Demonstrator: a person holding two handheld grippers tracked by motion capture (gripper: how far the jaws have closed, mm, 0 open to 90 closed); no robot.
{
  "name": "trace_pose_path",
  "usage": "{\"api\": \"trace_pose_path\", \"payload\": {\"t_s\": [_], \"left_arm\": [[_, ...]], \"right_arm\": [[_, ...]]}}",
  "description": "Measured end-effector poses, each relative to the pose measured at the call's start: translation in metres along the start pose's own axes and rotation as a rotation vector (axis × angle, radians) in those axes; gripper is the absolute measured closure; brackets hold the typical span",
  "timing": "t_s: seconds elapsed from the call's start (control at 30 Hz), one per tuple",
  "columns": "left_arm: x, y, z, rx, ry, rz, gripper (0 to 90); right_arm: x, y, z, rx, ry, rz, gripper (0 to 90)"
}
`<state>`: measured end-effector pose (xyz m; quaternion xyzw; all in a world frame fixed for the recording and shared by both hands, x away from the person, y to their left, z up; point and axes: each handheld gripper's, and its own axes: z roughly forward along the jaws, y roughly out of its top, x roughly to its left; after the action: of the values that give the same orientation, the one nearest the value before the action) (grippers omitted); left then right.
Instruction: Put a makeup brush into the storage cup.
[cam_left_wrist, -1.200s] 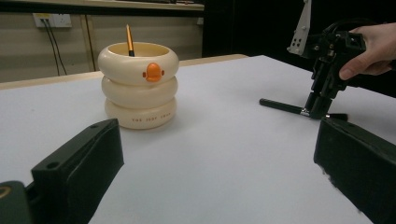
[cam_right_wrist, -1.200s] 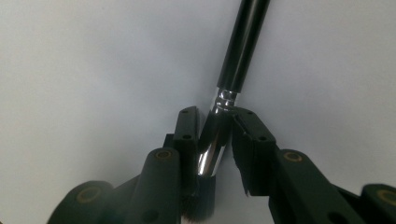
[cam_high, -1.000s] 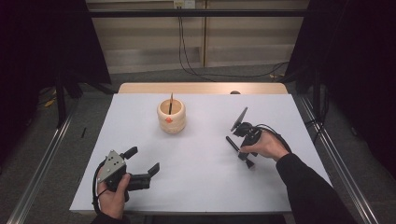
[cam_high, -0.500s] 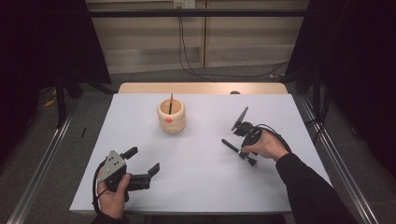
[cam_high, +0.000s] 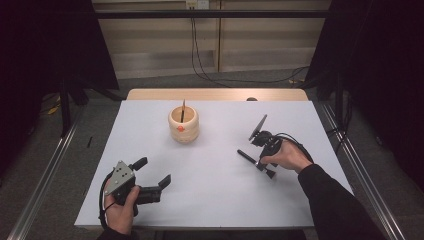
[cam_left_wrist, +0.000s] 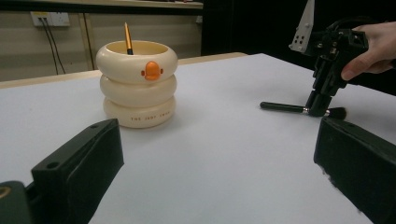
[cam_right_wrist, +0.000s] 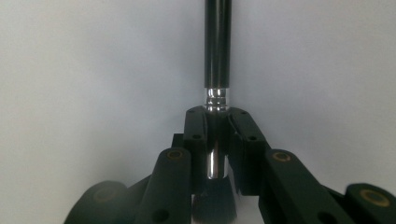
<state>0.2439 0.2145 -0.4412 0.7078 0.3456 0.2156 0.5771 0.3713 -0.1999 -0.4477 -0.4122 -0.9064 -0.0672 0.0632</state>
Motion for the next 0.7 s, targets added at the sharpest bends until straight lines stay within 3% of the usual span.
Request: {"api": "trace_pose_path", "payload": {"t_s": [0.1, 0.23, 0.47, 0.57, 0.7], "left_arm": [[0.0, 0.0, 0.0, 0.003, -0.002, -0.003, 1.4], [0.0, 0.0, 0.0, 0.004, -0.001, -0.003, 1.4], [0.0, 0.0, 0.0, -0.001, -0.017, -0.001, 1.4], [0.0, 0.0, 0.0, 0.001, -0.003, -0.002, 1.4], [0.0, 0.0, 0.0, 0.003, -0.003, -0.001, 1.4]], "right_arm": [[-0.001, -0.002, 0.0, -0.011, 0.012, 0.008, 78.2], [-0.004, -0.004, -0.003, -0.038, -0.006, 0.0, 78.2], [-0.006, -0.011, -0.014, -0.116, 0.001, 0.041, 78.2], [-0.01, -0.015, -0.017, -0.13, -0.003, 0.051, 78.2], [-0.013, -0.021, -0.019, -0.197, 0.005, 0.053, 78.2]]}}
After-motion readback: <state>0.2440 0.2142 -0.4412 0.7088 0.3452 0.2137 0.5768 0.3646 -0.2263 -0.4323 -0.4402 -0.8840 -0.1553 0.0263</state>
